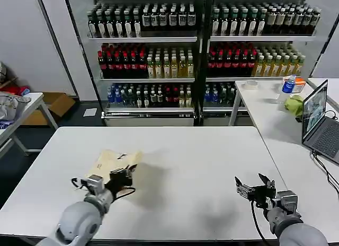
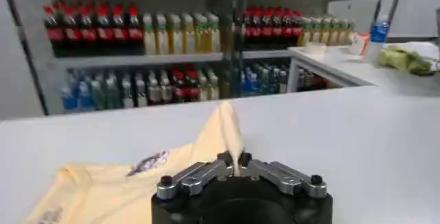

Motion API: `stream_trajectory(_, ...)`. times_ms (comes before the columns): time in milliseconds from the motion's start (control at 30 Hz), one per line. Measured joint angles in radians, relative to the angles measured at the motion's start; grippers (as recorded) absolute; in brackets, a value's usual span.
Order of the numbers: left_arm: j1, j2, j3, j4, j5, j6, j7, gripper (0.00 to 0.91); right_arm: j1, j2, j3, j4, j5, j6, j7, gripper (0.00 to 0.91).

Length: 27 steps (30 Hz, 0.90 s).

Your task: Fold and organize the clothes.

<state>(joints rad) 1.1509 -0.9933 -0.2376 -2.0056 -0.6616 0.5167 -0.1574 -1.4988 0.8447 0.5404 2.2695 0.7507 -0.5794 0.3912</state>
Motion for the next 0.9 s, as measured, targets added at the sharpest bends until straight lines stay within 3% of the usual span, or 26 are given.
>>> stream_trajectory(200,-0.087,-0.079,0.093,0.062,-0.035,0.014,-0.048,0.030,0.003,-0.006,0.000,-0.003,0.003,0.000,-0.001,0.907)
stream_trajectory(233,-0.100,-0.093,0.106,0.073,-0.040,0.015,-0.054,0.141,0.003,-0.007,0.000,-0.004,0.003,0.000,-0.001,0.907)
stream_trajectory(267,-0.115,-0.107,0.120,0.086,-0.045,0.016,-0.062,0.504,0.004,-0.009,0.000,-0.004,0.004,0.000,-0.001,0.907)
stream_trajectory(367,-0.157,-0.146,0.153,0.124,-0.060,0.020,-0.083,0.907,0.006,-0.012,0.000,-0.006,0.006,0.000,-0.001,0.907)
stream_trajectory(667,-0.243,-0.234,0.197,0.193,-0.113,0.019,-0.113,0.907,0.019,-0.017,-0.004,-0.013,0.007,0.000,-0.002,0.907)
stream_trajectory(900,-0.251,-0.255,0.180,0.189,-0.193,-0.012,-0.124,0.907,0.033,-0.012,-0.009,-0.016,0.002,0.004,-0.009,0.907)
